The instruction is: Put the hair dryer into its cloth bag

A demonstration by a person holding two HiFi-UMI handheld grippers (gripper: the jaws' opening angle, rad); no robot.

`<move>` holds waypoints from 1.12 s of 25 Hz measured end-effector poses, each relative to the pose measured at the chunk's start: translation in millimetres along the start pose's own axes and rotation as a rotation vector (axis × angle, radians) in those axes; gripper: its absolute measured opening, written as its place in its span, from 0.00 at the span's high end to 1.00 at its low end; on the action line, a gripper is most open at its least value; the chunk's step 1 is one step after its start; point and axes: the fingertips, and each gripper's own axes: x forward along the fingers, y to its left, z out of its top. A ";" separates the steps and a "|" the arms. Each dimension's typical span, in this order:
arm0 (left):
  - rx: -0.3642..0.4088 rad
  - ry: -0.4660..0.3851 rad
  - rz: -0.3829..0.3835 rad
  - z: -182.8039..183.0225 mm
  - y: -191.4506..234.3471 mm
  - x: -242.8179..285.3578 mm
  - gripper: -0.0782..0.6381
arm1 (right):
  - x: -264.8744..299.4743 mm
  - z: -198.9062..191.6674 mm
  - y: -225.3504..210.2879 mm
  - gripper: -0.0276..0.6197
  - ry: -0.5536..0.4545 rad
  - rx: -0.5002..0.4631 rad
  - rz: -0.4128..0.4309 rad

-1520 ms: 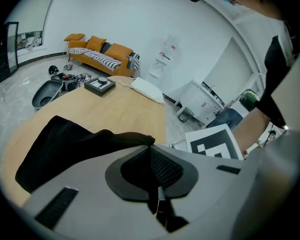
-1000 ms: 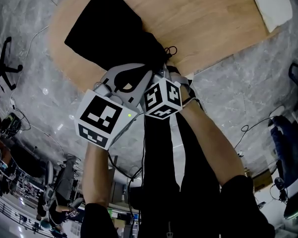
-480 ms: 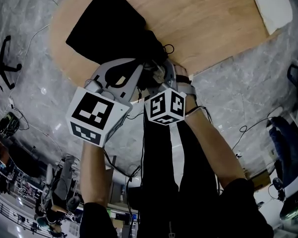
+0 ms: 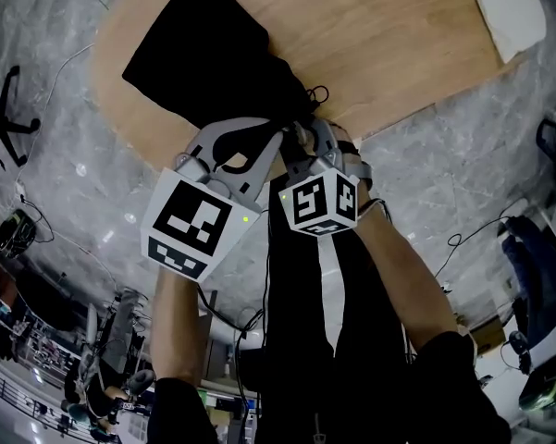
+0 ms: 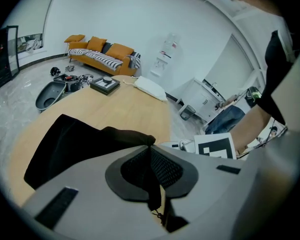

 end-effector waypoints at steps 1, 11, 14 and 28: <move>0.005 -0.006 -0.020 1.5 -4.9 0.3 0.86 | -3.2 8.5 -0.3 0.83 -0.038 -0.005 -0.003; 0.015 -0.056 -0.113 25.3 -13.5 -11.8 0.86 | 31.7 50.4 -4.6 0.82 -0.084 -0.074 -0.022; -0.009 -0.045 -0.091 19.9 -2.8 -15.1 0.86 | 48.1 47.6 -6.5 0.81 -0.032 -0.056 0.005; -0.053 -0.067 0.020 14.5 12.6 -14.2 0.86 | 31.7 -8.8 6.2 0.55 0.182 -0.036 0.164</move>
